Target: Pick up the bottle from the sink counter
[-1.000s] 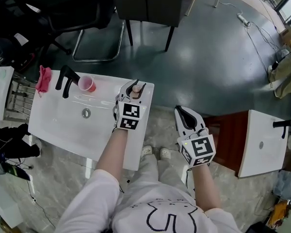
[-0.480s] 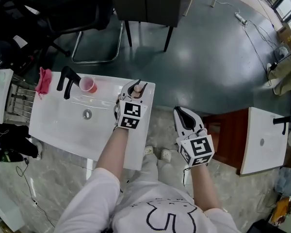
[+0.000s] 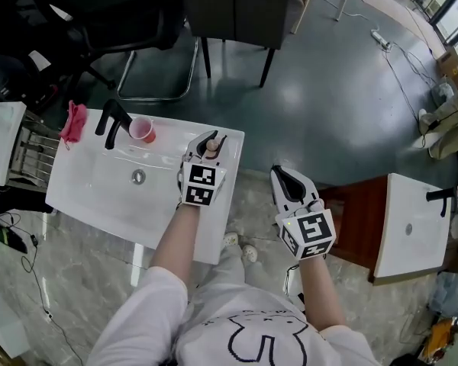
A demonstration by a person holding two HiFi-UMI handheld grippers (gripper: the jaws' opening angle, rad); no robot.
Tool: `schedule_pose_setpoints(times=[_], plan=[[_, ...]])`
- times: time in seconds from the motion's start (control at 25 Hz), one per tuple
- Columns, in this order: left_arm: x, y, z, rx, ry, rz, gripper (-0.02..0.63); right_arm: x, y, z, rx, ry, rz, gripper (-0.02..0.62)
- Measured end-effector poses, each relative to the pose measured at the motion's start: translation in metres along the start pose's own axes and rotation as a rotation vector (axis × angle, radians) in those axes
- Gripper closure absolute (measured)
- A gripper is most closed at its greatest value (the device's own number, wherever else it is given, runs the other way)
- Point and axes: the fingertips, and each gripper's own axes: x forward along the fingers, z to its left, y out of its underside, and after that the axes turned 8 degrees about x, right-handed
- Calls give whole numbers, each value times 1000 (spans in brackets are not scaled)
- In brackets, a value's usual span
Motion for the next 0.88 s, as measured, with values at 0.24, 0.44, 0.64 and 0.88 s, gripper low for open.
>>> schedule_pose_setpoints(times=[0.24,0.44,0.64,0.88], plan=[[-19,-9,0,-11,-27,-16,505,-9,-1,8,-3,-34,-3,565],[-40,-22,3,-11,-65,-45,505,-16,-6,14,-11,-60,-17,565],[-66,-38,2,-10,-113,-74,506,-30,-13,22,-22,-92,-40,565],[-97,-57,-1,-15,-166,-110,506,-47,-26,34,-54,-135,-75,565]])
